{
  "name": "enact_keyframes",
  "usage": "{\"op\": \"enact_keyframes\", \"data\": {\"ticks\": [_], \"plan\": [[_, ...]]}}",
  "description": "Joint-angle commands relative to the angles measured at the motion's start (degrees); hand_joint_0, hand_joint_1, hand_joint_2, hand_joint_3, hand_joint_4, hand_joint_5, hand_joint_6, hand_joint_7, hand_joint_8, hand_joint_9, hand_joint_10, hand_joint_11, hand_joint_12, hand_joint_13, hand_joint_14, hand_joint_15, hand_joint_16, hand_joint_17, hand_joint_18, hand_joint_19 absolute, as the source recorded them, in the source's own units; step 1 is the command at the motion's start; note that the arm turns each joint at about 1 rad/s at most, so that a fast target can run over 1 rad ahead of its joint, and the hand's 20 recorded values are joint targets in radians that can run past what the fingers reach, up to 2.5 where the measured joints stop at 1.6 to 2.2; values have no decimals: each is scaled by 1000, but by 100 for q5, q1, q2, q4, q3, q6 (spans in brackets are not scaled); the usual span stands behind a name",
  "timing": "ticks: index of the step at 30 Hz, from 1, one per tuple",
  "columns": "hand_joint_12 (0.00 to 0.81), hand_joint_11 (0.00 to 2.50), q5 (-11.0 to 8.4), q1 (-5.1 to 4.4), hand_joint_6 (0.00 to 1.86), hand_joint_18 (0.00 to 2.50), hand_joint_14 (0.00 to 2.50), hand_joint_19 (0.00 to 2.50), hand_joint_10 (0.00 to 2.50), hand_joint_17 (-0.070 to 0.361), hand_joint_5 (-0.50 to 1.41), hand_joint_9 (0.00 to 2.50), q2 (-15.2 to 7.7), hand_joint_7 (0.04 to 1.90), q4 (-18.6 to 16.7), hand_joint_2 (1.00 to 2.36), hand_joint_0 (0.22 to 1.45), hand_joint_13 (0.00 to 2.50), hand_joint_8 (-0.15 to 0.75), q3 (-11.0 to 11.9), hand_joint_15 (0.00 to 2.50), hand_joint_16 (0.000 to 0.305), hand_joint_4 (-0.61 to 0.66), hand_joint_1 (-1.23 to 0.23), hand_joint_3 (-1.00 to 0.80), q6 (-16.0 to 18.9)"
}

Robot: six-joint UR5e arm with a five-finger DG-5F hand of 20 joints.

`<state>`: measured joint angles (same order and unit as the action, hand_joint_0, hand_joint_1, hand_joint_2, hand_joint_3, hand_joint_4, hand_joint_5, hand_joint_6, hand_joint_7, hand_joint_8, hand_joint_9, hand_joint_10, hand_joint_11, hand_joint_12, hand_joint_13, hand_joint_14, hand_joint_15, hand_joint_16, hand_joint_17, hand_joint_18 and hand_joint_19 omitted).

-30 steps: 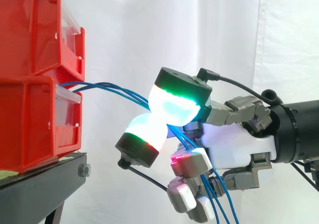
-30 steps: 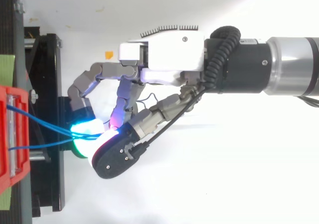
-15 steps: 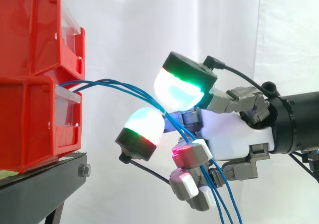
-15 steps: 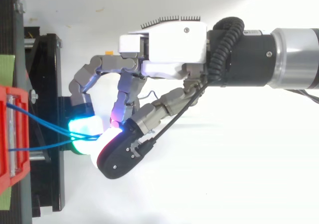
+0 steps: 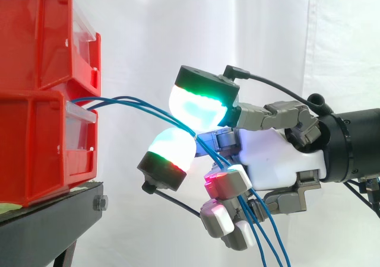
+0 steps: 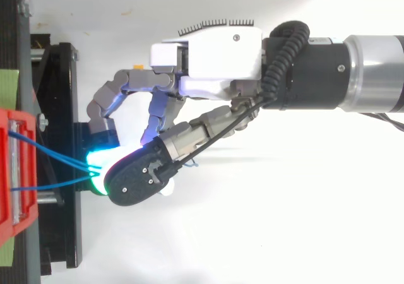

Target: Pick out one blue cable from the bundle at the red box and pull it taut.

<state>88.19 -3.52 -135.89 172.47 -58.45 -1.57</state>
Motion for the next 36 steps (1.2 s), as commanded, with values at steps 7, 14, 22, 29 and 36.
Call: {"op": "enact_keyframes", "data": {"ticks": [7,14,22,29,36], "plan": [[381,830,5,0,911,1003,24,820,33,126,-97,1283,1,1027,-12,1021,616,1087,338,0,606,56,10,-777,-131,-2],[362,850,5,0,918,979,25,821,34,117,-109,1262,1,1197,-12,1021,708,1076,334,0,605,52,-53,-870,-180,-2],[356,860,5,0,931,957,24,839,34,111,-116,1281,1,1351,-12,1009,812,1096,329,0,615,50,-141,-893,-402,-10],[349,860,5,0,948,977,24,807,34,110,-114,1312,1,1297,-21,1000,816,1113,304,0,615,49,-239,-908,-500,-10],[342,860,5,0,950,984,24,803,34,108,-106,1323,1,1207,-21,1000,786,1119,289,0,618,48,-262,-923,-500,-19]]}}
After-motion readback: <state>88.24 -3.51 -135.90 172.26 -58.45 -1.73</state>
